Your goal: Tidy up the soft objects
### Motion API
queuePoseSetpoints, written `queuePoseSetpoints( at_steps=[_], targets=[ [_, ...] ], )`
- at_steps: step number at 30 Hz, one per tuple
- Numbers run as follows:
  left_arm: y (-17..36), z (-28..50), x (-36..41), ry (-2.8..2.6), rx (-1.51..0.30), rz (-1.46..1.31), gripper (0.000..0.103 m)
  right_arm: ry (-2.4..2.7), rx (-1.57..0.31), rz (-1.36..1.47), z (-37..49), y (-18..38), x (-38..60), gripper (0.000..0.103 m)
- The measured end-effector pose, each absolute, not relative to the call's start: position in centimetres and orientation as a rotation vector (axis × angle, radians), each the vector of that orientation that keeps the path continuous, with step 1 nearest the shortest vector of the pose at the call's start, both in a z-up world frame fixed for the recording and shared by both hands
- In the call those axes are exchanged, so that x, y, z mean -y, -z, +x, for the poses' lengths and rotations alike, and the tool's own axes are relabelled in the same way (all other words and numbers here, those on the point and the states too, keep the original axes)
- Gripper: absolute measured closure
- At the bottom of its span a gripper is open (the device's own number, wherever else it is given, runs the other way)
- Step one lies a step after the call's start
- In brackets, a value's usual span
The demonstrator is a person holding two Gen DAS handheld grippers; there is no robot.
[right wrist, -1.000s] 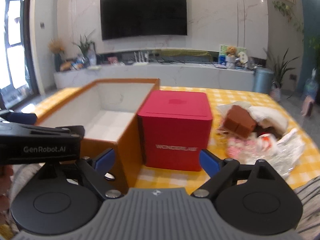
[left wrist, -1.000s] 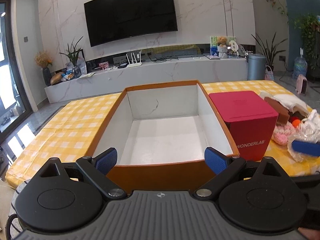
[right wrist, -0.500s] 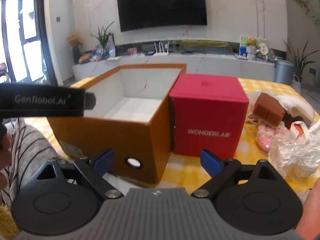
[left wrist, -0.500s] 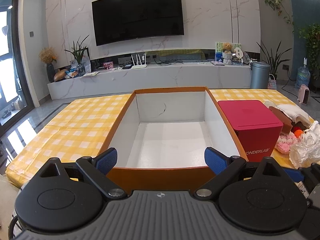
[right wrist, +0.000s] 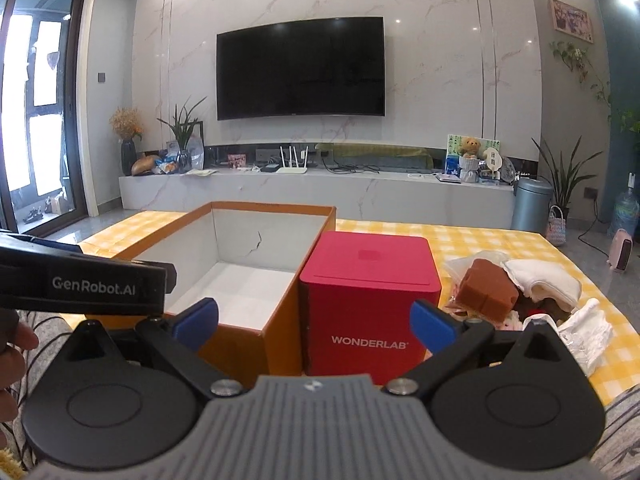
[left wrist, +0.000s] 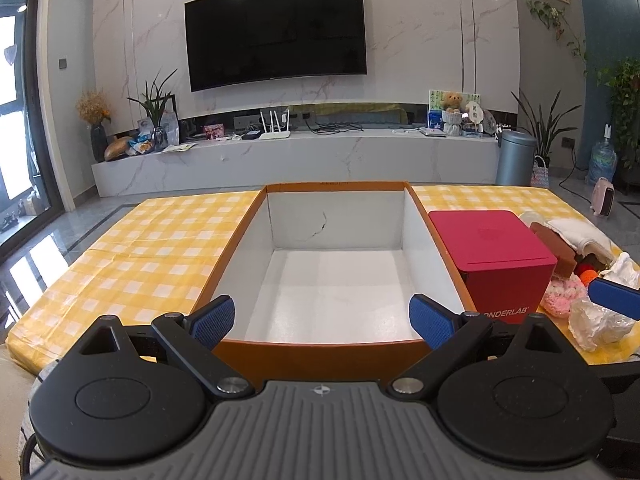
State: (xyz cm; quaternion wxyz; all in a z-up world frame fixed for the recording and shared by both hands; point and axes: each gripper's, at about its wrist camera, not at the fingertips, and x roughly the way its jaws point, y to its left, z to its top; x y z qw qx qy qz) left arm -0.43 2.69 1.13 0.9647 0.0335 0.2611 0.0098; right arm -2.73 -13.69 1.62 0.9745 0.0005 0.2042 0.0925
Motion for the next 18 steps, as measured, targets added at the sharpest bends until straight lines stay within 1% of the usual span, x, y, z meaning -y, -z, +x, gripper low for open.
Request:
queuePoseSetpoints(
  at_steps=[18],
  targets=[
    [-1.8, -0.5, -1.5, 0.006, -0.529, 0.083, 0.000, -0.135, -0.413, 0.035, -3.0, -2.1, 15.0, 0.003]
  ],
)
